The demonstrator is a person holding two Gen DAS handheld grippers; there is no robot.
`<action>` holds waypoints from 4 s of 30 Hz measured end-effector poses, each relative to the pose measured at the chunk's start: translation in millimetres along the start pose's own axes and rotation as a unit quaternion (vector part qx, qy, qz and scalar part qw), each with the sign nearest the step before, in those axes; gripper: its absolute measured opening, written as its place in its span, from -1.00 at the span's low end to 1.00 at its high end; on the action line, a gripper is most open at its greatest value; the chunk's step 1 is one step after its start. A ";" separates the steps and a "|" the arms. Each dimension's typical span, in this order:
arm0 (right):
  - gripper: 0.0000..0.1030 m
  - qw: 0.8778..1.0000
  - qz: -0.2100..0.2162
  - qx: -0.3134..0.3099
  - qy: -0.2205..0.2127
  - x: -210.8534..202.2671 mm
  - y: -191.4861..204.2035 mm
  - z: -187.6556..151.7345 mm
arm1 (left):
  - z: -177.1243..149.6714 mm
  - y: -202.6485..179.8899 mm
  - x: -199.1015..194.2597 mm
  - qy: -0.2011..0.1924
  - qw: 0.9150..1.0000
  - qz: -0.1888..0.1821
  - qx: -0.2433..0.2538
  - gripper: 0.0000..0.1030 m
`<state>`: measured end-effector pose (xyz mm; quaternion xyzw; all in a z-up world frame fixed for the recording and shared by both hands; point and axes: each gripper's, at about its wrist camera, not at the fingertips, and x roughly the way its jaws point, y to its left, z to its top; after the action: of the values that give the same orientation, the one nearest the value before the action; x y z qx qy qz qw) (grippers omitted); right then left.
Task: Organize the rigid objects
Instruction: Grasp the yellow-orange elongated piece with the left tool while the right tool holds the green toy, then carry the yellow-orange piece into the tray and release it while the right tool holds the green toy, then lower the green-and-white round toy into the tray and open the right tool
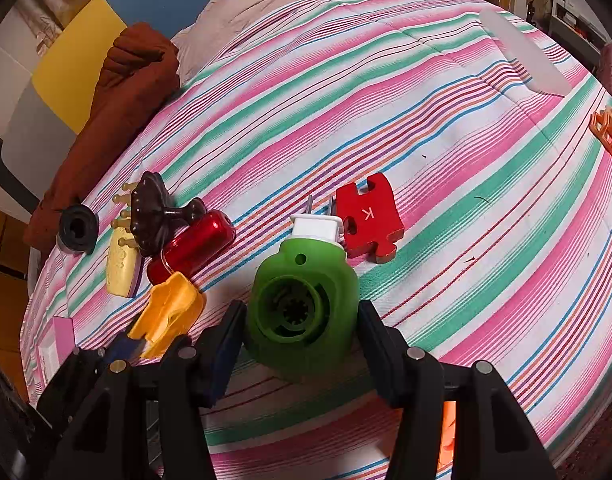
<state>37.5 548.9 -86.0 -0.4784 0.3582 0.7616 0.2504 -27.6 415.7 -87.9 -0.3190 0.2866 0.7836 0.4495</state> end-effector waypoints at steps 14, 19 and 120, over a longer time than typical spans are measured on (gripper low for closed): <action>0.09 0.999 0.022 -0.047 0.002 1.8 17.4 -6.6 | -51.0 8.1 -46.3 -0.006 0.997 0.025 -0.079 -0.52; 0.09 0.996 0.053 -0.074 0.013 1.2 29.9 -14.9 | -70.8 14.3 -62.2 -0.012 0.993 0.046 -0.110 -0.52; 0.01 0.909 0.253 -0.330 -0.024 -26.4 296.9 -108.4 | -234.5 93.7 -248.2 -0.116 0.931 0.168 -0.302 0.95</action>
<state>-106.9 279.3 -2.1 -0.4090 0.1895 0.8853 -0.1142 43.5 73.2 -32.9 -0.2937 0.0316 0.9287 0.2242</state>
